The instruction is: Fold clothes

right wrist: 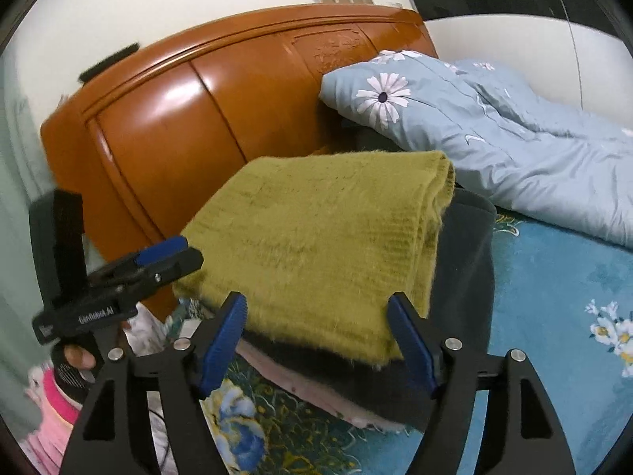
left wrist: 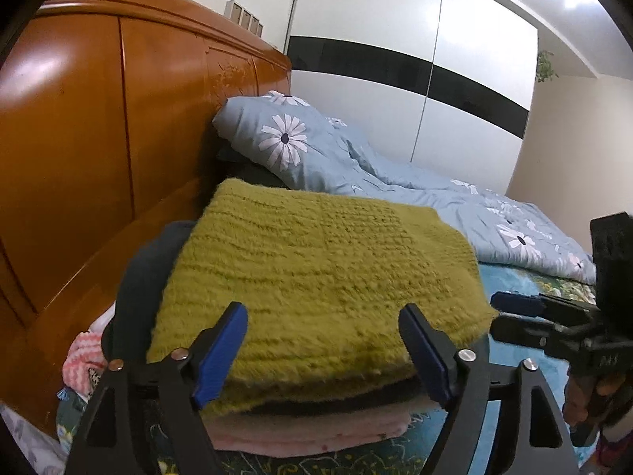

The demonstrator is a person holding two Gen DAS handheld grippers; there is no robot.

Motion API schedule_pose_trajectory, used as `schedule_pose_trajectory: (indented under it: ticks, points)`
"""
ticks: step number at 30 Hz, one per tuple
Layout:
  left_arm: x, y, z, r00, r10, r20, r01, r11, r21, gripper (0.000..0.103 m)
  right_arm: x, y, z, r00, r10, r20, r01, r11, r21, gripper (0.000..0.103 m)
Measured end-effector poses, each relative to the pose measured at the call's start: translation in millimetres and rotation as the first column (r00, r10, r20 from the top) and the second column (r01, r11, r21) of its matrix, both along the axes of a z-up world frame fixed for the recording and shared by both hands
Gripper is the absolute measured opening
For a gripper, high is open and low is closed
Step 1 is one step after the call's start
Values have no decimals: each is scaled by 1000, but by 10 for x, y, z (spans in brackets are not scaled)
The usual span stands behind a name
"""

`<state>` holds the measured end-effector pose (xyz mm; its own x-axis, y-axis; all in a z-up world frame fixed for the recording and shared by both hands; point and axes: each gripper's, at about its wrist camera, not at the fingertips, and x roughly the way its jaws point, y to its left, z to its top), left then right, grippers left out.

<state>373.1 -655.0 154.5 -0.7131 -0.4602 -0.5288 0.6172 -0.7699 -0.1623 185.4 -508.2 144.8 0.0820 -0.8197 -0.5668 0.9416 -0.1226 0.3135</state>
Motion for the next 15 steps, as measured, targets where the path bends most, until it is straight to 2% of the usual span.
schedule_pose_trajectory:
  ticks: [4,5,6,8,15]
  points:
    - [-1,131,-5,1000,15,-3,-15,1000,-18,89,96,105,-44,999,4,-40,-4,1000,-8,76]
    - [-6,157,-13,1000,14,-2,-14,1000,-19,95,118,128,-55,999,4,-48,-5,1000,-9,77]
    - [-12,183,-21,1000,14,-1,-14,1000,-21,98,142,150,-65,998,4,-59,-4,1000,-8,82]
    - [-10,254,-40,1000,18,0,-18,999,-28,102,178,187,-76,997,3,-77,-4,1000,-11,82]
    - [68,491,-155,999,38,0,-38,998,-44,103,259,330,-154,995,-8,-101,8,1000,1,82]
